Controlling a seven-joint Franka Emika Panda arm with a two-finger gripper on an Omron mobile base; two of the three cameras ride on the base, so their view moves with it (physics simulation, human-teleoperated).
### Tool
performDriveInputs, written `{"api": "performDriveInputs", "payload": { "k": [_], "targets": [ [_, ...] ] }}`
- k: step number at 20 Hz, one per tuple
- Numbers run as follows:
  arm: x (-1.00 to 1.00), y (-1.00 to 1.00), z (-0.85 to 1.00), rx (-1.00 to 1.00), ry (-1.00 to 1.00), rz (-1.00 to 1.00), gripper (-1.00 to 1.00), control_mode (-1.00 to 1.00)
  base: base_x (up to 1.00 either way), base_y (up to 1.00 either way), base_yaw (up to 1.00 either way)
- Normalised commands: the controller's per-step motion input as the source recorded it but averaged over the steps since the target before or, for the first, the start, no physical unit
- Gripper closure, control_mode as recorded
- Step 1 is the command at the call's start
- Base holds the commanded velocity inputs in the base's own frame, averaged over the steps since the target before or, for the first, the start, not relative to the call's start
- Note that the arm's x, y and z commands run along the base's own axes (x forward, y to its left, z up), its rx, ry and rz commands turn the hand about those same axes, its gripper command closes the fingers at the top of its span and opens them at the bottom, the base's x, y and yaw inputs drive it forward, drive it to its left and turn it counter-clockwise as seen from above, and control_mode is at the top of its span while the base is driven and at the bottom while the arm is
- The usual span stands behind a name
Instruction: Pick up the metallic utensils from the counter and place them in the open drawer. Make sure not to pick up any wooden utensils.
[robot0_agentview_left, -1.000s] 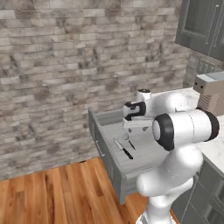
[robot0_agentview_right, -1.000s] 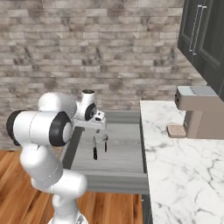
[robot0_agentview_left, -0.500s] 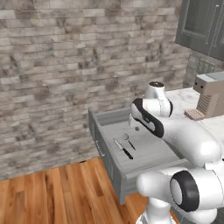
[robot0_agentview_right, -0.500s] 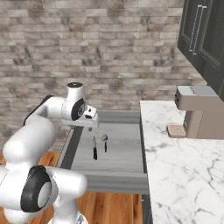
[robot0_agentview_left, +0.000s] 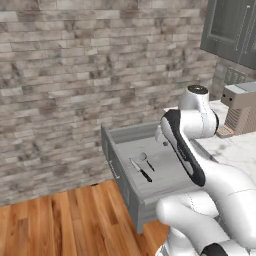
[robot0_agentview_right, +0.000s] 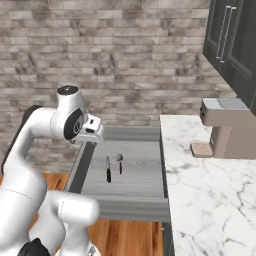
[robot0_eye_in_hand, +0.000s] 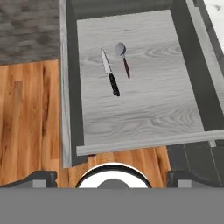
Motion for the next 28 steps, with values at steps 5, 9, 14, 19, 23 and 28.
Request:
{"api": "performDriveInputs", "payload": {
  "k": [5,9,14,19,23,28],
  "targets": [
    [-0.69,0.06,0.65,0.00,-0.19,0.00,-1.00,-1.00,0.00,0.00,0.00],
    [-0.79,0.00,0.58,0.00,-0.20,0.00,-1.00,-1.00,0.00,0.00,0.00],
    [0.00,0.00,0.00,0.00,0.00,0.00,-1.00,1.00,-0.92,0.13,0.00],
    [0.00,0.00,0.00,0.00,0.00,0.00,-1.00,1.00,-1.00,0.59,0.00],
    [0.00,0.00,0.00,0.00,0.00,0.00,-1.00,1.00,-0.68,1.00,0.00],
    [0.00,0.00,0.00,0.00,0.00,0.00,-1.00,1.00,-0.12,1.00,0.06]
  ]
}}
